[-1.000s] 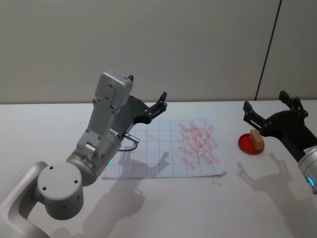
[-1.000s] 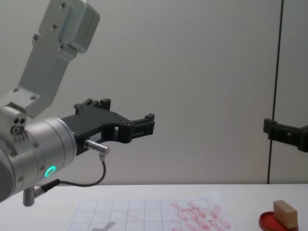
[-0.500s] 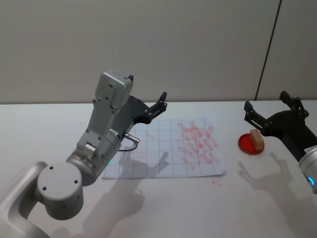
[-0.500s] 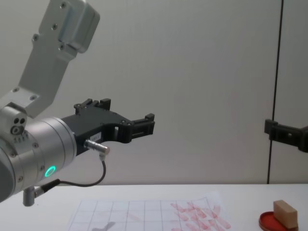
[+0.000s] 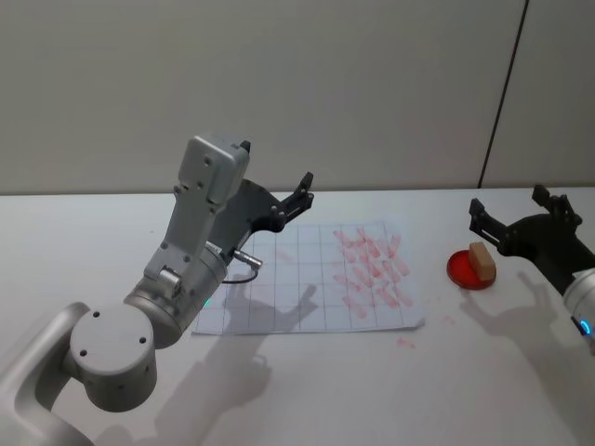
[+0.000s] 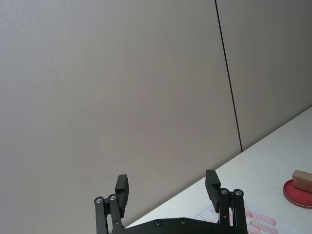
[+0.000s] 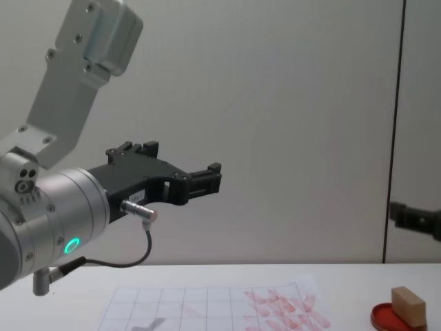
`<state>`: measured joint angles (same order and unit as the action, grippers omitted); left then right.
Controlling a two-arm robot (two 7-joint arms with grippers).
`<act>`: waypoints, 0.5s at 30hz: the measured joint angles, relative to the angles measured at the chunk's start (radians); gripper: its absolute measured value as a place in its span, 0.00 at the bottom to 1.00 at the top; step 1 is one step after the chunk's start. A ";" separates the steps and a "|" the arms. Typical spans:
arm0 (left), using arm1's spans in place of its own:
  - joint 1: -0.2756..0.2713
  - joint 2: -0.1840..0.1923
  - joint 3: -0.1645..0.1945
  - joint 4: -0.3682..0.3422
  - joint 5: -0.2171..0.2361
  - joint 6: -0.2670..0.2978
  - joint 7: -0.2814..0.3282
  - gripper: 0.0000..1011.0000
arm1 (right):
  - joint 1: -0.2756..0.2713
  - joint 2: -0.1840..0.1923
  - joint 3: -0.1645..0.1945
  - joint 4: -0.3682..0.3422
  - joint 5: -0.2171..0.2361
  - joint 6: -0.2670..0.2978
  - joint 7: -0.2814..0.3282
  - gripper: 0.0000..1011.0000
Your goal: Use the one hand to pick up the stamp and affix it onto the A4 paper.
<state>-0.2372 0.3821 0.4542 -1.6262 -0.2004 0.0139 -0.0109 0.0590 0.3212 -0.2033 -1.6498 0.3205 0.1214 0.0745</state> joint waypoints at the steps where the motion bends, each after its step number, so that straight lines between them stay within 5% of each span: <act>1: 0.000 0.000 0.000 0.000 0.000 0.000 0.000 0.99 | 0.014 -0.004 0.001 0.021 0.001 0.013 0.002 0.99; 15: 0.000 0.000 0.000 0.000 0.000 0.000 0.000 0.99 | 0.117 -0.043 -0.003 0.164 -0.008 0.142 0.010 0.99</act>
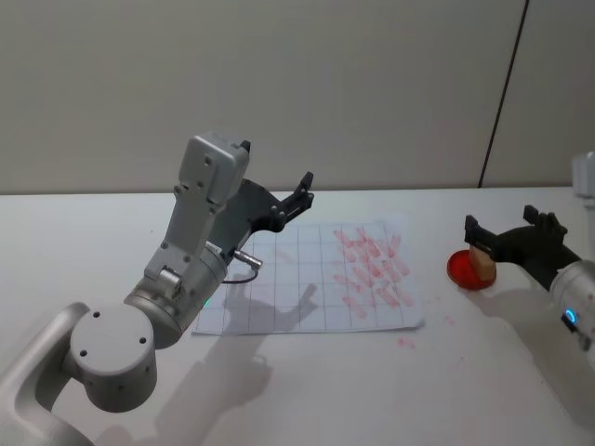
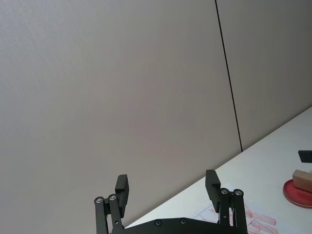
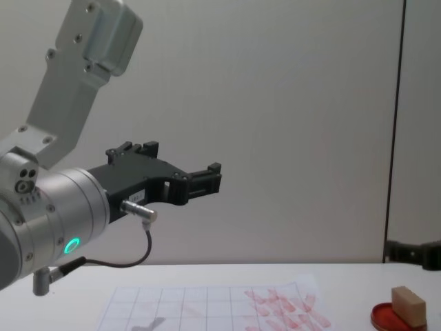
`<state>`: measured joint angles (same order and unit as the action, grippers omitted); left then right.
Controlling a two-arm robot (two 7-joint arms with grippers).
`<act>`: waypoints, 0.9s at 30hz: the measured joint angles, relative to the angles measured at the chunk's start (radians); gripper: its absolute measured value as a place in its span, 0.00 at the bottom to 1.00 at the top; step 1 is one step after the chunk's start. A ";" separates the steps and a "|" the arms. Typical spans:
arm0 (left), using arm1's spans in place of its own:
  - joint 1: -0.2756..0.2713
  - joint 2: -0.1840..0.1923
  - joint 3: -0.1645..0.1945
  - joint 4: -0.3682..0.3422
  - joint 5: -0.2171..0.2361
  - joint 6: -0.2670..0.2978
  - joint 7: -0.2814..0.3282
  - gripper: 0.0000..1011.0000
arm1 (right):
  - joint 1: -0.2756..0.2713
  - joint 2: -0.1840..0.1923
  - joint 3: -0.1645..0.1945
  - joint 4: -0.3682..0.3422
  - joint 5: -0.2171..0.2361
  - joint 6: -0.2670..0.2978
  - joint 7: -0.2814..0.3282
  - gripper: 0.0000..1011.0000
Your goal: Use the one hand to pick up the stamp and affix it onto the A4 paper.
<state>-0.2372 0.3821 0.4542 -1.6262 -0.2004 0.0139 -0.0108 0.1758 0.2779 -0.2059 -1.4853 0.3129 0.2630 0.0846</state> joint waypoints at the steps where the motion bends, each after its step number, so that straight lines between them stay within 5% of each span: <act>1: 0.000 0.000 0.000 0.000 0.000 0.000 0.000 0.99 | 0.009 -0.005 -0.002 0.011 -0.004 0.010 0.000 0.99; 21: 0.000 0.000 0.000 0.000 0.000 0.000 0.000 0.99 | 0.059 -0.048 -0.037 0.081 -0.071 0.135 -0.034 0.99; 27: 0.000 0.000 0.000 0.000 0.000 0.000 0.000 0.99 | 0.062 -0.054 -0.043 0.085 -0.090 0.164 -0.042 0.85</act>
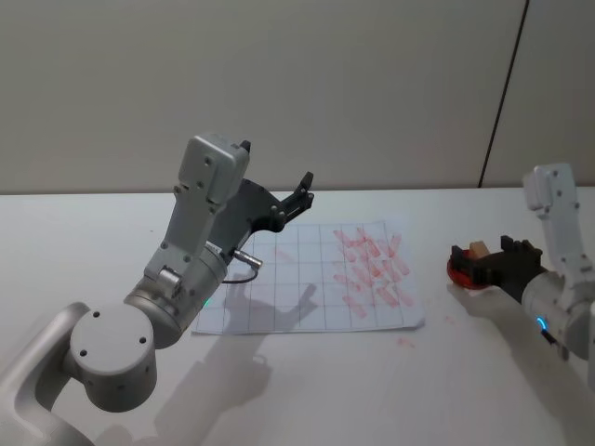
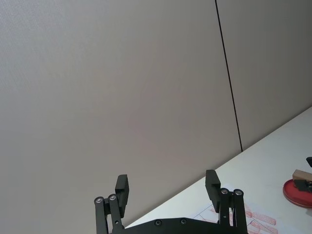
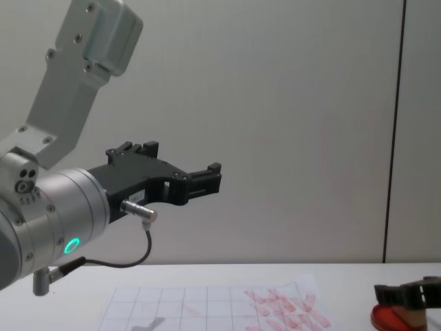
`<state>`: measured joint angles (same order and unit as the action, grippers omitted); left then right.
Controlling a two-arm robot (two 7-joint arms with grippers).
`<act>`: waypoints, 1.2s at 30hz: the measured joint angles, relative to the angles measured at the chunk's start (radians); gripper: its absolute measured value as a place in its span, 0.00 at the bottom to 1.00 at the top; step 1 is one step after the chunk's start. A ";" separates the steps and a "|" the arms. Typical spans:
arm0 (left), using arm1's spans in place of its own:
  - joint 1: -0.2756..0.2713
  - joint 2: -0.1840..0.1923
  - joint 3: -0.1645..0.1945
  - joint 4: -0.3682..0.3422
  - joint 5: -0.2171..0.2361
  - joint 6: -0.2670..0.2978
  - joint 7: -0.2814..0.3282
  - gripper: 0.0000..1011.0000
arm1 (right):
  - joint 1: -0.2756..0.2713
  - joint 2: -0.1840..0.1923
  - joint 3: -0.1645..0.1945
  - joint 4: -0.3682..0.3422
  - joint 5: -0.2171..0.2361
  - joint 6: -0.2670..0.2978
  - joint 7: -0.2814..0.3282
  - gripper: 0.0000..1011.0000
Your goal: Use the one hand to pick up the stamp and affix it onto the A4 paper.
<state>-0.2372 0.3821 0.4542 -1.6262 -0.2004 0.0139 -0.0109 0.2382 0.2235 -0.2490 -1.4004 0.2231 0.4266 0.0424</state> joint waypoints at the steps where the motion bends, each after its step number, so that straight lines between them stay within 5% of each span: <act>1: 0.000 0.000 0.000 0.000 0.000 0.000 0.000 0.99 | 0.000 -0.001 -0.001 0.000 -0.003 0.004 -0.002 0.85; 19: 0.000 0.000 0.000 0.000 0.000 0.000 0.000 0.99 | 0.004 -0.011 -0.008 0.009 -0.043 0.052 -0.024 0.27; 36: 0.000 0.000 0.000 0.000 0.000 0.000 0.000 0.99 | 0.011 -0.018 0.001 0.020 -0.038 0.032 -0.034 0.22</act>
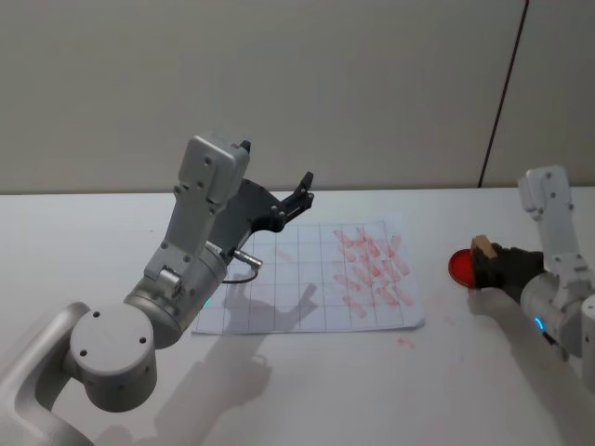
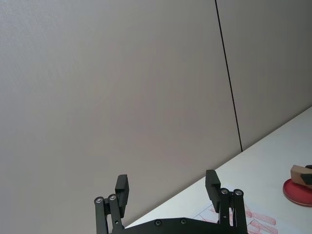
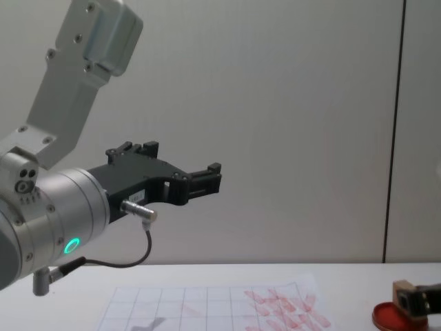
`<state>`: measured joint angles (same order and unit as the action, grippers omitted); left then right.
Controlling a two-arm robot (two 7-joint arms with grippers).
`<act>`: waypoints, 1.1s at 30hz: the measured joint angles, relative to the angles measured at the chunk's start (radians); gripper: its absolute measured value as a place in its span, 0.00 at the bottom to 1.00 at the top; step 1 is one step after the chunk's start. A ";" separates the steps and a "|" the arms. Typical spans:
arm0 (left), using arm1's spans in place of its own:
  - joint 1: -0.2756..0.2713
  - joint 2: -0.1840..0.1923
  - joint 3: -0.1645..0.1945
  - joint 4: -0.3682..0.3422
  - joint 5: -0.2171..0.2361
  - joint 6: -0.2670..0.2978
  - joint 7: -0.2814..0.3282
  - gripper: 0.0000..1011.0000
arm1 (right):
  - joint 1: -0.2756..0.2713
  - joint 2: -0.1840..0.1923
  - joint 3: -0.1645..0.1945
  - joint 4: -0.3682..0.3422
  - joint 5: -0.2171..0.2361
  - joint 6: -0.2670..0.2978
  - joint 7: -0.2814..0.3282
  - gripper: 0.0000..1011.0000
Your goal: Use the one hand to pick up the stamp and affix it onto the A4 paper.
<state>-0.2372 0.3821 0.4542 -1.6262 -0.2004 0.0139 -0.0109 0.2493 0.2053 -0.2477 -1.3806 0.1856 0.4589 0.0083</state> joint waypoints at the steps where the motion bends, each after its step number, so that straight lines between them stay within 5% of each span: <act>1: 0.000 0.000 0.000 0.000 0.000 0.000 0.000 0.99 | 0.000 0.000 0.001 -0.001 0.002 -0.003 0.000 0.22; 33: 0.000 0.000 0.000 0.000 0.000 0.000 0.000 0.99 | 0.024 -0.017 0.021 0.046 0.073 0.001 0.017 0.22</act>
<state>-0.2372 0.3821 0.4542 -1.6262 -0.2004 0.0139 -0.0109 0.2735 0.1878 -0.2267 -1.3349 0.2591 0.4604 0.0252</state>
